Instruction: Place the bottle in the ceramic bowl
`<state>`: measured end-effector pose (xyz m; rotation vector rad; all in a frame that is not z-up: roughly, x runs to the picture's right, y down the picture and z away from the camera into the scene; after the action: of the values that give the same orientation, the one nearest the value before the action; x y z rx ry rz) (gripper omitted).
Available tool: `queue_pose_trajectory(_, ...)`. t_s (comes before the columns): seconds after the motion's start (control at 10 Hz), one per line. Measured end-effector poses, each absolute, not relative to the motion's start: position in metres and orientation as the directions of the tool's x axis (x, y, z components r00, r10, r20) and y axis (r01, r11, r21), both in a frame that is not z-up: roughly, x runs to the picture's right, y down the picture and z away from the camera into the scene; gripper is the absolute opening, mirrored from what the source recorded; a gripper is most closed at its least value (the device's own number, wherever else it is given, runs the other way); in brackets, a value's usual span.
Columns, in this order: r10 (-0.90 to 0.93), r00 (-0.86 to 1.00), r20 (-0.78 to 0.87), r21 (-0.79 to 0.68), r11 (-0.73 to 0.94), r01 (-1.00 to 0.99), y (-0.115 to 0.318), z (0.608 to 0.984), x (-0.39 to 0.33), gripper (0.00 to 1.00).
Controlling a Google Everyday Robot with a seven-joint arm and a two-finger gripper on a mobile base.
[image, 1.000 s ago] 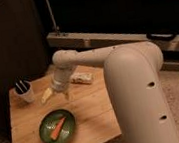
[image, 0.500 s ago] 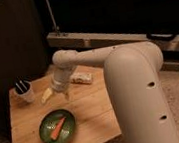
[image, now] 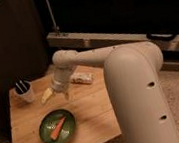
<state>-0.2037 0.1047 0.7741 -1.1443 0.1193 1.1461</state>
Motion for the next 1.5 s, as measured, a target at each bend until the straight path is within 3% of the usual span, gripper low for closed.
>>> queue_pose_trajectory(0.8,0.664,0.493,-0.562,-0.661,-0.003,-0.75,0.102,0.771,-0.205,0.8)
queue_pose_trajectory(1.1,0.661,0.696,-0.281,-0.746,0.306,-0.591,0.081,0.746,-0.207,0.8)
queue_pose_trajectory(1.3,0.617,0.772,-0.155,-0.694,0.488,-0.529,0.059,0.725,-0.214,0.8)
queue_pose_trajectory(1.5,0.594,0.797,-0.107,-0.645,0.569,-0.511,0.047,0.716,-0.213,0.8)
